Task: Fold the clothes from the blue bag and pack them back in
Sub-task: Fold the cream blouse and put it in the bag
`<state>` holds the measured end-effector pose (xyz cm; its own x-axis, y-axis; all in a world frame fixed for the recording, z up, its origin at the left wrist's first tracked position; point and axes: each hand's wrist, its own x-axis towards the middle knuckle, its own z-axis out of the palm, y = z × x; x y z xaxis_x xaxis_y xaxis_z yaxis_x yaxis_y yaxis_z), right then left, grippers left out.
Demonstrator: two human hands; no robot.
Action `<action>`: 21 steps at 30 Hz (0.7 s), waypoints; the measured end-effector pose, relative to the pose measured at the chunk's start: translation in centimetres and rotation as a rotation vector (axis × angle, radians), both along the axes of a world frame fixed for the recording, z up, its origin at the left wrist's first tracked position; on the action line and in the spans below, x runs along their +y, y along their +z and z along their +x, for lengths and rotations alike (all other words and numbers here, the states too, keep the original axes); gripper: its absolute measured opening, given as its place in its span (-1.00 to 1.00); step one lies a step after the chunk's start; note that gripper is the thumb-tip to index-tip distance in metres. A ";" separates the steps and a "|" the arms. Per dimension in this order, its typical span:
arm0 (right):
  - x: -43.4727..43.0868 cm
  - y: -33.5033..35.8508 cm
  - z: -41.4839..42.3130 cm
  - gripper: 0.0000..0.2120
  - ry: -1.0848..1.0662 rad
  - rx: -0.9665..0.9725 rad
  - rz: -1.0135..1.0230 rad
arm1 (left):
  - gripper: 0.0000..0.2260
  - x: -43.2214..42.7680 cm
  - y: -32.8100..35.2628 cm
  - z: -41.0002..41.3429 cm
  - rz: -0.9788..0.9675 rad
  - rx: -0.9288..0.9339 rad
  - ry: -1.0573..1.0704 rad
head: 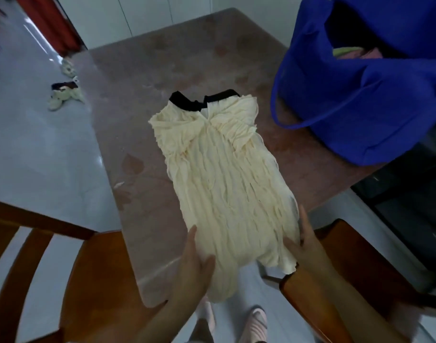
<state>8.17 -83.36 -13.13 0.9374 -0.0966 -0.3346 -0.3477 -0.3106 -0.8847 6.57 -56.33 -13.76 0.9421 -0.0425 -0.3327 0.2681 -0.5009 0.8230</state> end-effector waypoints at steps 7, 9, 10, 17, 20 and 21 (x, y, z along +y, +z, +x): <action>-1.5 0.9 -1.7 -0.22 0.102 -0.080 0.005 | -0.85 -0.8 1.4 -3.0 0.218 -0.033 -0.124; -1.9 1.3 -2.7 -0.30 0.158 -0.084 0.010 | -0.80 -0.7 1.7 -3.8 0.261 0.026 -0.122; -2.0 1.6 -3.4 -0.36 0.180 -0.071 0.006 | -0.78 -0.6 1.9 -4.3 0.258 0.047 -0.109; -3.0 4.0 -4.4 -0.68 0.199 0.022 0.009 | -0.75 0.0 3.7 -5.2 0.045 0.191 0.086; -3.2 5.4 -2.7 -0.66 0.242 0.041 0.038 | -0.81 -0.3 5.8 -4.7 -0.034 0.180 0.095; -3.2 5.8 -2.3 -0.66 0.244 0.042 0.051 | -0.80 -0.4 6.5 -4.5 -0.081 0.165 0.086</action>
